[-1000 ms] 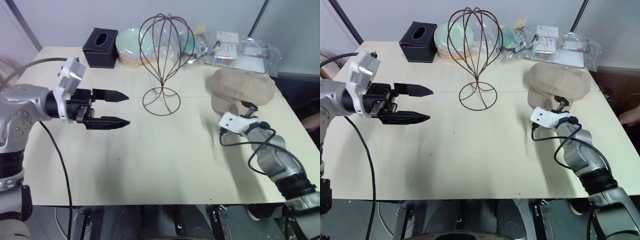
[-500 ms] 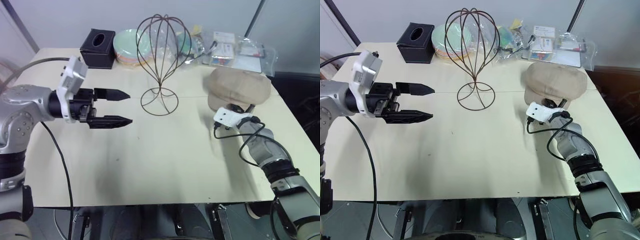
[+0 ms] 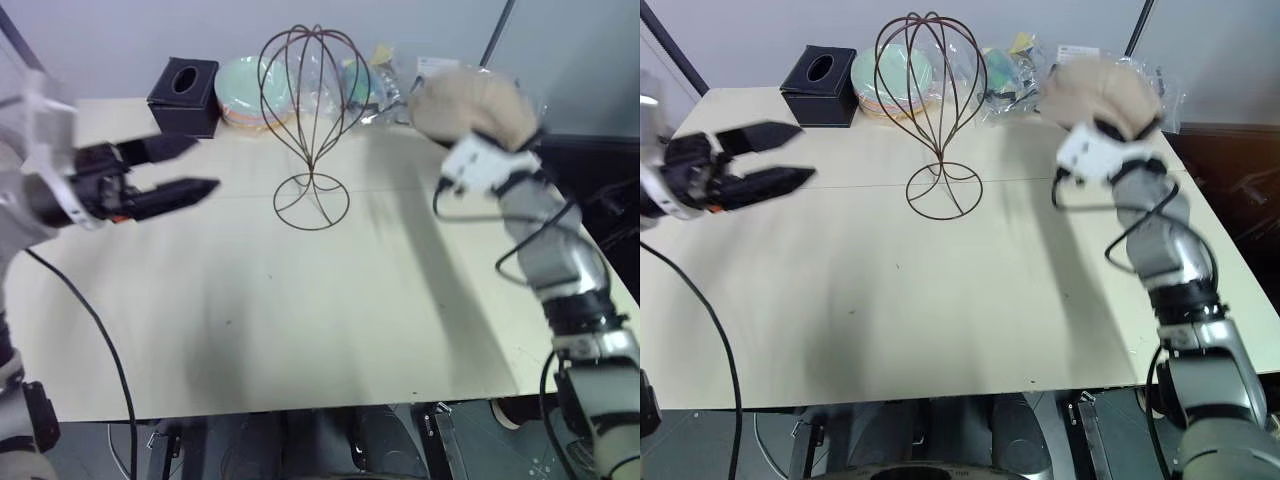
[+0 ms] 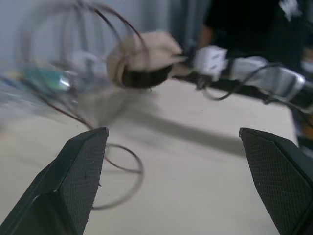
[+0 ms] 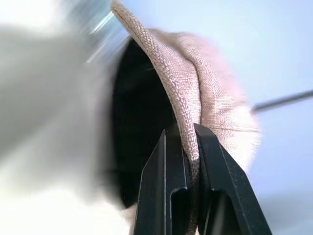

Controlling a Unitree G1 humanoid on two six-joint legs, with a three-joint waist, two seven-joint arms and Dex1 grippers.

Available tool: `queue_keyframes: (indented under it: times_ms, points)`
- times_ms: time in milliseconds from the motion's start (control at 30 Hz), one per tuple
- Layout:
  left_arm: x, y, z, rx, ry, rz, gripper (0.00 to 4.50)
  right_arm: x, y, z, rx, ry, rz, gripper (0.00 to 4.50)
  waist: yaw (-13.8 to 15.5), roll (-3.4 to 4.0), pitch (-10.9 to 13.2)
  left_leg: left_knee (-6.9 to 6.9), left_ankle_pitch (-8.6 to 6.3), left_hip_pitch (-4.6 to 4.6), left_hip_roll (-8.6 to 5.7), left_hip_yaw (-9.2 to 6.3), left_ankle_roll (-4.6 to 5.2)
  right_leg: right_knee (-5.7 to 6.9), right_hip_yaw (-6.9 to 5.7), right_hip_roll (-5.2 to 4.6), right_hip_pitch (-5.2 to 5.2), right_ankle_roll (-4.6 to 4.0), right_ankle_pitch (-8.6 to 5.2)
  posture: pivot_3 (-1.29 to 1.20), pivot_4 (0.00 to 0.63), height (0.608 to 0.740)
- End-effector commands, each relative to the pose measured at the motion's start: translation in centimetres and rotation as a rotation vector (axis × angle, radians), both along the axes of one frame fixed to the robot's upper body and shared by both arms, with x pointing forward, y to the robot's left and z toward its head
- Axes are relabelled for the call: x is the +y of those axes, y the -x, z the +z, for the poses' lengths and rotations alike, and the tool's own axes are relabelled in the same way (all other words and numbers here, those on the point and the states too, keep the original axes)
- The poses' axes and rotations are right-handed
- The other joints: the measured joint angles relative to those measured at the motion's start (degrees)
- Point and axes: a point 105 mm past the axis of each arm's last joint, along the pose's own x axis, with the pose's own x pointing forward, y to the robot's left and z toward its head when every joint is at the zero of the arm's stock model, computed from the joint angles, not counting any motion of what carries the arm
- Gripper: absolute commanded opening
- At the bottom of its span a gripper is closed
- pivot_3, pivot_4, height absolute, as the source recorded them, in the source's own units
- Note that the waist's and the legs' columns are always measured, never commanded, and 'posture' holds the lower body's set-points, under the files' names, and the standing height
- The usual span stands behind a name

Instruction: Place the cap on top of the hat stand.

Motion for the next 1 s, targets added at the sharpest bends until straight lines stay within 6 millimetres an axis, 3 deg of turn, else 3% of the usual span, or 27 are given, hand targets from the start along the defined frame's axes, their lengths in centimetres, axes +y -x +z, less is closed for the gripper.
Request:
queue_keyframes:
  times_ms: [33,133,233,433,667,867,1000]
  points:
    - [1.7,1.2,1.8,-0.066,0.028,0.088,4.5,4.2,2.6,6.5,-0.217,-0.009,0.186,0.04,0.0,-0.02,-0.01,-0.01,0.0,0.0,0.01,-0.01,0.0,0.01,0.0,0.02,0.0,-0.01,-0.02,0.0,0.15,0.74]
    - [2.2,1.5,1.8,-0.071,0.018,0.128,4.5,8.9,4.3,7.8,-0.256,0.02,0.398,0.04,0.23,-0.1,-0.06,-0.03,0.01,0.0,0.02,-0.02,-0.01,0.01,0.0,0.0,0.02,-0.02,-0.03,0.0,0.15,0.74]
    - [2.5,1.7,1.6,-0.069,0.007,0.147,4.5,11.5,5.5,6.2,-0.225,0.06,0.521,0.04,0.83,-0.17,-0.08,0.02,0.01,0.01,0.01,-0.02,-0.03,0.01,0.0,-0.04,0.06,-0.02,-0.03,0.0,0.15,0.74]
    - [2.8,2.0,1.1,-0.049,-0.015,0.168,4.5,13.0,6.6,-0.6,-0.089,0.23,0.616,0.04,1.7,-0.27,-0.07,0.08,0.02,0.0,-0.04,-0.02,-0.03,-0.02,-0.05,-0.26,0.14,-0.02,-0.03,0.0,0.15,0.74]
    - [2.6,1.8,1.2,-0.046,-0.03,0.161,4.5,13.3,5.8,-4.1,-0.044,0.261,0.565,0.04,0.74,-0.26,-0.06,0.09,0.03,0.04,-0.02,0.03,-0.05,0.08,-0.02,-0.09,0.05,-0.04,-0.03,0.0,0.15,0.74]
    - [1.6,1.2,1.0,-0.035,-0.061,0.117,4.5,13.6,5.4,-4.9,-0.057,0.314,0.526,0.04,0.85,-0.26,-0.06,0.05,0.05,0.05,-0.02,0.01,-0.09,0.11,-0.01,-0.04,0.04,-0.06,-0.04,0.0,0.15,0.74]
    - [0.9,0.9,0.6,-0.028,-0.093,0.086,4.5,13.2,5.3,-4.9,-0.042,0.291,0.514,1.53,0.91,-0.26,-0.06,0.06,0.06,0.04,-0.02,0.01,-0.1,0.11,-0.01,-0.05,0.06,-0.05,-0.04,0.0,0.15,0.74]
